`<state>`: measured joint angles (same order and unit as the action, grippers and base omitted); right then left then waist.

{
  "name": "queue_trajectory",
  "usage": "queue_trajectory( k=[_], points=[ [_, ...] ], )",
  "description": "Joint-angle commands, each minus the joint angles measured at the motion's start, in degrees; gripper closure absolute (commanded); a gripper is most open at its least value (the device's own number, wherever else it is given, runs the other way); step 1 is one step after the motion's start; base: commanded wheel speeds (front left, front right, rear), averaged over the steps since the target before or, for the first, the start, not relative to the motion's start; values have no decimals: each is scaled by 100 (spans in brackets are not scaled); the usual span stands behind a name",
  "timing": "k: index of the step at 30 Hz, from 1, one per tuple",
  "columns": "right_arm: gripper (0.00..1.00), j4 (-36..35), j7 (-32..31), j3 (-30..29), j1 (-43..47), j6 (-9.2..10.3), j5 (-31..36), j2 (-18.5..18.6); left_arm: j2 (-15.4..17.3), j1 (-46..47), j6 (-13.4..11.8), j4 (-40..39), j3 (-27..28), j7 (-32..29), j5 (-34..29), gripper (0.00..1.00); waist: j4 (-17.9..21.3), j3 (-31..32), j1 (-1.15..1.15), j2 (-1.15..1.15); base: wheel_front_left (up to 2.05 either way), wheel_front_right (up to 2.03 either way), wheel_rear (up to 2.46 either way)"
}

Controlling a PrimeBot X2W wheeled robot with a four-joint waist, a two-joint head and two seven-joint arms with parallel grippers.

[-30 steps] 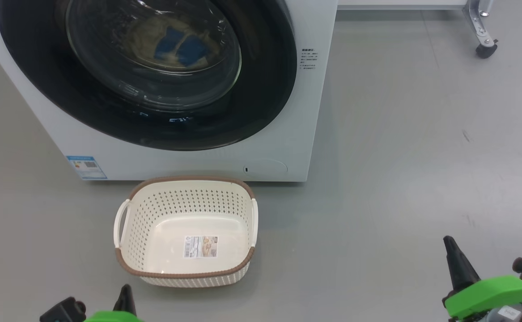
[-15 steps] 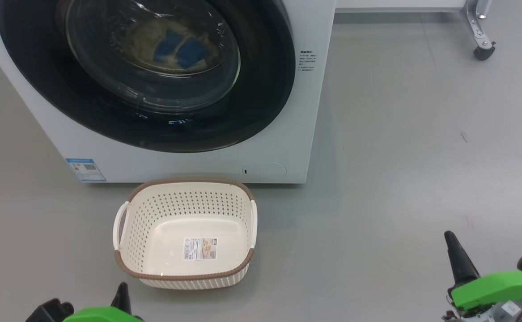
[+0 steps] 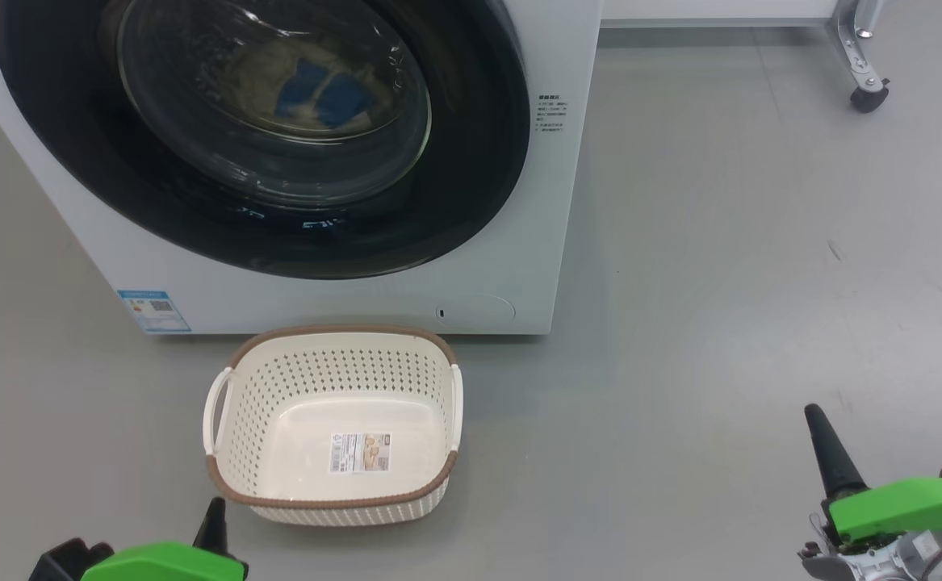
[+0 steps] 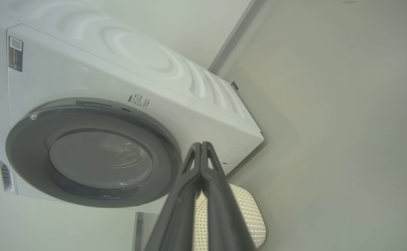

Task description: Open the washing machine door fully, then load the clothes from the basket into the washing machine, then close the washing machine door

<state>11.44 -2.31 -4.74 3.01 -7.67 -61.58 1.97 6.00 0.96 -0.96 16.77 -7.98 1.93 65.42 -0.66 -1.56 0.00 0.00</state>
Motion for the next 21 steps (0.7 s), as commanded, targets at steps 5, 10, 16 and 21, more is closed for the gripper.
queue_trajectory(
  k=[5, 10, 16, 21],
  points=[
    [100, -123, -56, 40, -362, 11, -398, 168, 10, 297, 134, -197, 292, -83, 348, 100, 6, 14, 0, 0, 0, 0, 0],
    [100, -79, -83, 34, -426, 12, -730, 173, -14, 322, 219, -207, 411, -158, 640, 100, 13, 29, 0, 0, 0, 0, 0],
    [100, -26, -116, 27, -503, 13, -1129, 179, -45, 352, 320, -218, 554, -248, 989, 100, 22, 46, 0, 0, 0, 0, 0],
    [100, 18, -143, 20, -567, 14, -1458, 184, -70, 378, 404, -228, 673, -324, 1277, 100, 29, 61, 0, 0, 0, 0, 0]
  ],
)
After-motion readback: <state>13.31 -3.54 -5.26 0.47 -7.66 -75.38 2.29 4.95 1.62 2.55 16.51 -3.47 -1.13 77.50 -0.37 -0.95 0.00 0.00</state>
